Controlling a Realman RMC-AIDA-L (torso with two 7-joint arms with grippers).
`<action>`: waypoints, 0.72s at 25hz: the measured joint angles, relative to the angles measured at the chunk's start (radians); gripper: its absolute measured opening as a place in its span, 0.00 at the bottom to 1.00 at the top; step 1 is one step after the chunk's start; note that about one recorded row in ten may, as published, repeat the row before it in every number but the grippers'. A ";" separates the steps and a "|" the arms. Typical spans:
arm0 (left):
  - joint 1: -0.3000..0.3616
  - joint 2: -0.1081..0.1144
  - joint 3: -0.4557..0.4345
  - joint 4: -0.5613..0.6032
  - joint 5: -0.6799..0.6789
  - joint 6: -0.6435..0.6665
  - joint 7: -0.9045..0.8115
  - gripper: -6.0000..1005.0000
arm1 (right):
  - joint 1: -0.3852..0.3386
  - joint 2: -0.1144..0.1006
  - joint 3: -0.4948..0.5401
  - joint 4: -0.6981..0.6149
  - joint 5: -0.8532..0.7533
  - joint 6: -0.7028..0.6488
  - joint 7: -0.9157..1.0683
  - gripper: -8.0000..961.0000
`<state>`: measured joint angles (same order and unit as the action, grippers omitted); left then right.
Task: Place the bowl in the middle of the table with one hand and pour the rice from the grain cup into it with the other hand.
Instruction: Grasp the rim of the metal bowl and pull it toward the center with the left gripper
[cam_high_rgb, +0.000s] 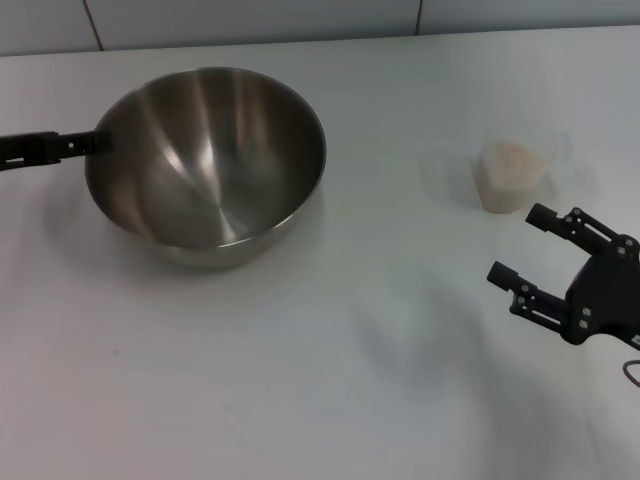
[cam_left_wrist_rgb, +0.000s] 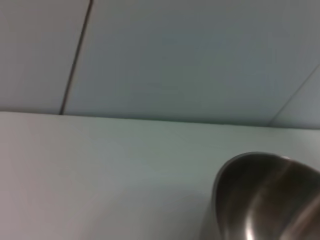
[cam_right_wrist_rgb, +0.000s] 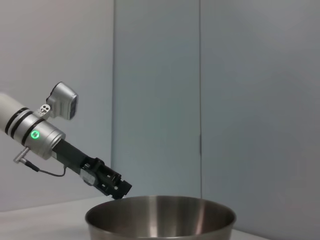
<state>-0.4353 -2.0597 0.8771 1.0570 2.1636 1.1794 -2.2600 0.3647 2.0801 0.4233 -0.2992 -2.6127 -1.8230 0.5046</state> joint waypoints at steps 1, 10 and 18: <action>-0.004 0.000 0.002 0.013 0.018 0.003 -0.018 0.82 | 0.000 0.000 0.000 0.005 0.004 0.005 0.000 0.82; -0.053 -0.004 0.005 0.034 0.153 0.034 -0.116 0.80 | 0.002 0.000 0.001 0.029 0.014 0.022 0.002 0.82; -0.072 -0.006 0.037 0.014 0.171 0.094 -0.118 0.75 | 0.002 0.000 0.005 0.029 0.025 0.024 0.009 0.82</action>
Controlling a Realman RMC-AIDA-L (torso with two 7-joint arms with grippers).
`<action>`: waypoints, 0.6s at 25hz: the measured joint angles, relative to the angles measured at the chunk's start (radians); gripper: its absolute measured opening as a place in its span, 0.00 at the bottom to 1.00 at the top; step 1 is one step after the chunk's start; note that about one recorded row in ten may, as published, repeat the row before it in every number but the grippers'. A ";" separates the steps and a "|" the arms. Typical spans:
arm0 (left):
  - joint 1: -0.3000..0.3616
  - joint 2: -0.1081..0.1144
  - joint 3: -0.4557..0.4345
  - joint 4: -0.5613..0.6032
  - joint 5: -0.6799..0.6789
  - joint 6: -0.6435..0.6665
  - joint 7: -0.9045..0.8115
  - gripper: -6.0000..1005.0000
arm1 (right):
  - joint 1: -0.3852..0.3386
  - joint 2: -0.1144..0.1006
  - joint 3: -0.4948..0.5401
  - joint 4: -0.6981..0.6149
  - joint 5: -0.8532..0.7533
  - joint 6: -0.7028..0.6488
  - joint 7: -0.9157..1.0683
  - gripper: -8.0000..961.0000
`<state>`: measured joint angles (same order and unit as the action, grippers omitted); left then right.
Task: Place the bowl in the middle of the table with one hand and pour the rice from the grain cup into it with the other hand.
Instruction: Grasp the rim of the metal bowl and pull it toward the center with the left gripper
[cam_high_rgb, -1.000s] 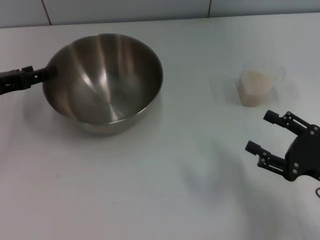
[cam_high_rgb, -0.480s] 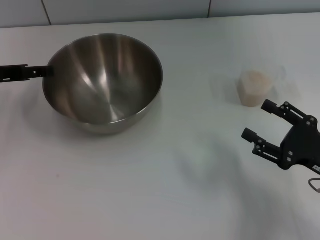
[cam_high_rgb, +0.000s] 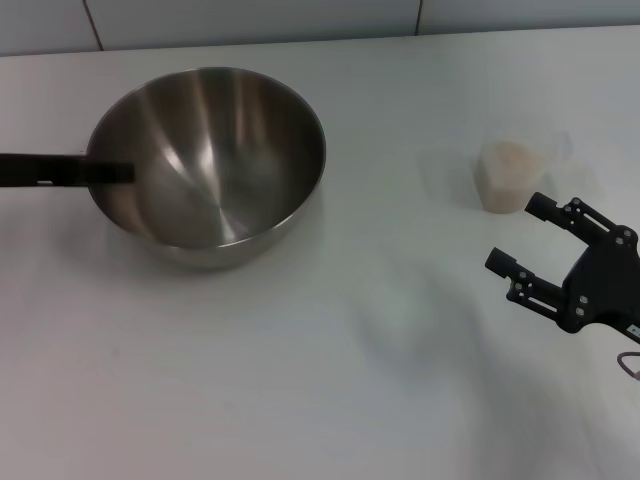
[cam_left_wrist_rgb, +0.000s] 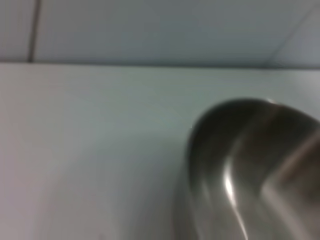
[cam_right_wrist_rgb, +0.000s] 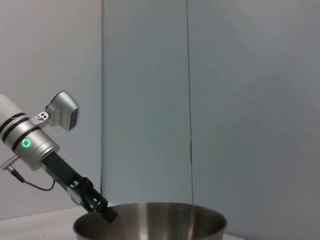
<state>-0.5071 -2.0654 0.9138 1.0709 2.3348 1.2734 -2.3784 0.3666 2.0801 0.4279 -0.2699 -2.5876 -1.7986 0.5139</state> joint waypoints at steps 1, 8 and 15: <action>-0.001 0.000 0.009 -0.002 0.001 0.004 -0.003 0.73 | 0.000 0.000 0.000 0.000 0.000 0.004 0.000 0.82; -0.018 -0.005 0.049 0.001 0.098 -0.001 -0.070 0.64 | 0.001 0.000 0.000 0.000 0.000 0.021 -0.005 0.82; -0.020 -0.005 0.093 0.034 0.122 -0.018 -0.096 0.41 | 0.000 0.000 0.000 0.002 0.000 0.039 -0.008 0.82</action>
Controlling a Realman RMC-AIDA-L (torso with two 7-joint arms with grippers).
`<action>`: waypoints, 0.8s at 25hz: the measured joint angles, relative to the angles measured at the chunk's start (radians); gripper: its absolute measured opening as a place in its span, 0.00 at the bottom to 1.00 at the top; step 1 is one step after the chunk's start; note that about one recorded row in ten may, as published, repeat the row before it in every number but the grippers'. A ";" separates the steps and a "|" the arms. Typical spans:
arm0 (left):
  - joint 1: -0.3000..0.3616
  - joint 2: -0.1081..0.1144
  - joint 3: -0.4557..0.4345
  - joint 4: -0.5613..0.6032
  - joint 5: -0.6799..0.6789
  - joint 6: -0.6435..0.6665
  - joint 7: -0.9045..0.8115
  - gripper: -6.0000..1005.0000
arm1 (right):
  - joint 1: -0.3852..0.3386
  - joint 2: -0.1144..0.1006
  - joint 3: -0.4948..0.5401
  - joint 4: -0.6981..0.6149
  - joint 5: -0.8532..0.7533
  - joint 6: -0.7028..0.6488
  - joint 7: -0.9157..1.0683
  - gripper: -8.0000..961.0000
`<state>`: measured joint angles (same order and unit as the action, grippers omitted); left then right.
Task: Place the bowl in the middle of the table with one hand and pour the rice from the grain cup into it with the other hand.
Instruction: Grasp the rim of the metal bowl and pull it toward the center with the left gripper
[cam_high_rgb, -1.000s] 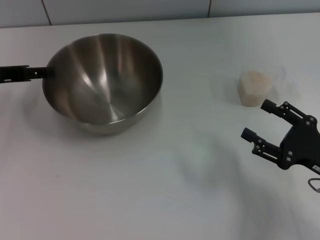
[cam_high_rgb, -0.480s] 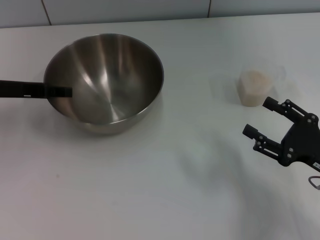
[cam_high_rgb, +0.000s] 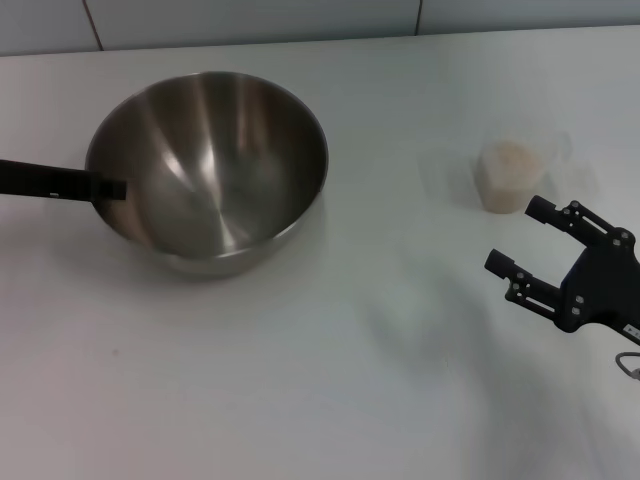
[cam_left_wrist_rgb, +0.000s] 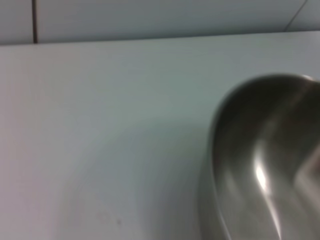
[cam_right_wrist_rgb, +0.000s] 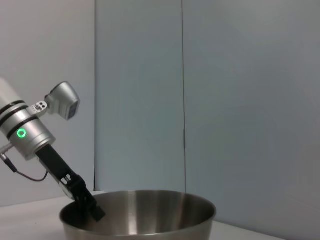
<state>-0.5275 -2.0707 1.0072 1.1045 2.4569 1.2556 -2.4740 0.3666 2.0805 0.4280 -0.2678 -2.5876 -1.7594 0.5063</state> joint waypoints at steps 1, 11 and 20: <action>-0.001 0.000 0.002 0.009 0.004 0.000 -0.005 0.38 | -0.001 0.000 0.000 0.004 0.000 0.004 -0.001 0.82; -0.031 0.002 0.028 0.044 0.058 0.005 -0.030 0.12 | -0.004 -0.001 0.008 0.026 0.000 0.011 -0.002 0.82; -0.047 0.002 0.053 0.052 0.091 0.018 -0.026 0.06 | 0.002 0.000 0.010 0.035 0.006 0.023 -0.004 0.82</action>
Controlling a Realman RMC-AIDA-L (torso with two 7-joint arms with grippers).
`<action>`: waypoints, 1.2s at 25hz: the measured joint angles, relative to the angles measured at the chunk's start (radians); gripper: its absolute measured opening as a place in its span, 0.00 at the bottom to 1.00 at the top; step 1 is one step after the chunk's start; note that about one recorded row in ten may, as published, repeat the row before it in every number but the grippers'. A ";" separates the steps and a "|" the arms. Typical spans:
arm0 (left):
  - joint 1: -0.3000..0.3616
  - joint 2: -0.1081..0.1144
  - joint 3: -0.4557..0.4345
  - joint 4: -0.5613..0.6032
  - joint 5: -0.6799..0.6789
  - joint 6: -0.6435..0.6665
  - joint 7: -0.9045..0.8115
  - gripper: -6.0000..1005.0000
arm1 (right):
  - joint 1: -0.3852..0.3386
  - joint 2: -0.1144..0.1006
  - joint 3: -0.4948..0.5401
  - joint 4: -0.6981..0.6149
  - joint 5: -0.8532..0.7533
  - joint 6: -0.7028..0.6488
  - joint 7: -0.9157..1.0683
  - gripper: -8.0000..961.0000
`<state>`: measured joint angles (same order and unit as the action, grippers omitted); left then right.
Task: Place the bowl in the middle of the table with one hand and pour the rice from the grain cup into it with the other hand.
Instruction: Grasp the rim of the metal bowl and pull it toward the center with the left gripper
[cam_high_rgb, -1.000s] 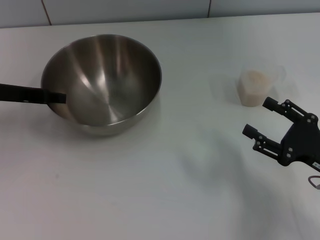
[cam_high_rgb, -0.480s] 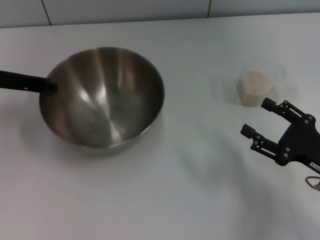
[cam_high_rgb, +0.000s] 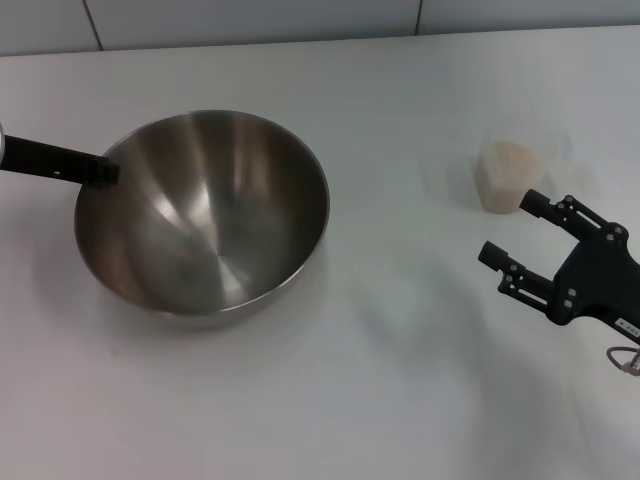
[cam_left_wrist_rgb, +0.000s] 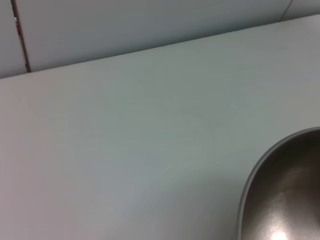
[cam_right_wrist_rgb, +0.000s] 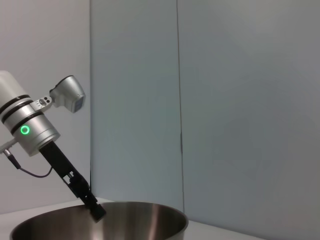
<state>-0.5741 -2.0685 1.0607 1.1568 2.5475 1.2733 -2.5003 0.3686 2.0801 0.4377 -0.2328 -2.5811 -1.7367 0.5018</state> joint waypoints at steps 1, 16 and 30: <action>-0.002 0.000 0.001 0.001 0.003 0.000 -0.001 0.05 | 0.000 0.000 0.000 0.000 0.002 0.001 -0.001 0.82; -0.081 0.004 -0.009 0.016 0.024 0.055 0.009 0.05 | 0.005 0.000 -0.003 0.021 0.004 0.018 -0.002 0.82; -0.140 0.002 -0.010 0.093 0.020 0.103 0.022 0.05 | 0.000 0.001 -0.009 0.046 0.004 0.051 -0.002 0.82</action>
<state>-0.7142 -2.0665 1.0507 1.2500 2.5678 1.3763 -2.4782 0.3686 2.0810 0.4291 -0.1872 -2.5770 -1.6857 0.4999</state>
